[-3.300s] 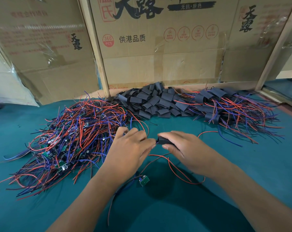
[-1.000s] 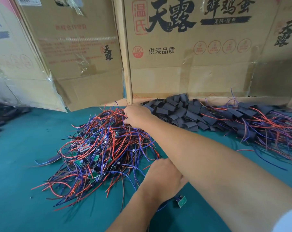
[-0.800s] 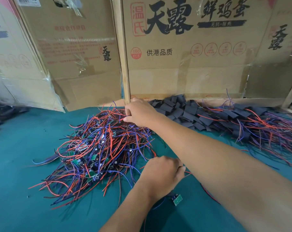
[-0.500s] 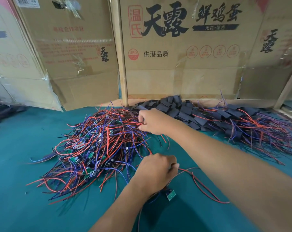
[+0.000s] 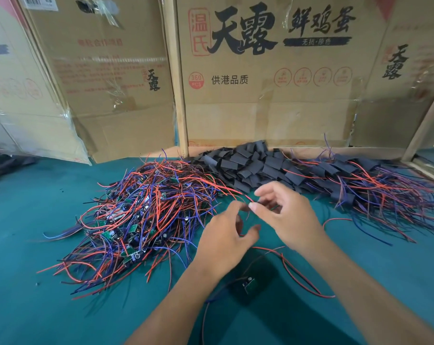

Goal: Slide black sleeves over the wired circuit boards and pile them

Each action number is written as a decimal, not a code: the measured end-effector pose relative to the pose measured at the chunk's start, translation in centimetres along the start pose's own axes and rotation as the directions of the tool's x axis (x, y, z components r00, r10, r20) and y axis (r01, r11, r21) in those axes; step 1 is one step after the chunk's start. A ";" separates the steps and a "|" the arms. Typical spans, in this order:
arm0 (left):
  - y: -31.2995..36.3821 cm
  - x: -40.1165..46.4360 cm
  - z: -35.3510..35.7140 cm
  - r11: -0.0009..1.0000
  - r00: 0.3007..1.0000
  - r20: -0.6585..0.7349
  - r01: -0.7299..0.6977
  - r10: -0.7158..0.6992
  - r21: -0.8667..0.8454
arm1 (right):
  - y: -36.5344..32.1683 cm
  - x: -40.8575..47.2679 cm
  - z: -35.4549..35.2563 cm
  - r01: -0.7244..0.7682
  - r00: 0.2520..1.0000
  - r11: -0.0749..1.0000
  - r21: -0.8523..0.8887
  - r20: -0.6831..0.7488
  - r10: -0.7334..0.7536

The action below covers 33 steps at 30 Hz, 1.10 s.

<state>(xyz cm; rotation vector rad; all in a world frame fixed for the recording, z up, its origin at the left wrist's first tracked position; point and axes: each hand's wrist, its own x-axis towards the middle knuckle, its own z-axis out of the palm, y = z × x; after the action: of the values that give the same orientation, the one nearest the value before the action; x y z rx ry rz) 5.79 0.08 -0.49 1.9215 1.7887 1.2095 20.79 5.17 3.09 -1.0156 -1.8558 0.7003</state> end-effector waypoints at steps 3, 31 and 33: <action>1.0 -0.3 0.1 0.973 0.998 -0.012 -0.060 0.059 -0.223 | -0.3 -1.4 -0.5 0.021 1.000 0.994 0.105 -0.005 -0.020; 0.1 0.7 -2.0 0.771 0.999 -0.002 -0.027 0.034 -0.636 | 0.3 -2.0 -2.5 0.243 0.966 0.941 -0.233 0.146 -0.214; 0.0 0.6 -1.8 0.758 1.000 0.006 0.000 0.005 -0.652 | 0.4 -2.2 -2.3 0.176 0.970 0.967 -0.184 0.198 -0.139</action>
<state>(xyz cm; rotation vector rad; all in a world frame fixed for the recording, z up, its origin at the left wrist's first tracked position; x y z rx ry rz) 4.41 0.05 0.89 1.4956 1.1144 1.5567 23.57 3.60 2.86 -0.9398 -2.1772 0.5336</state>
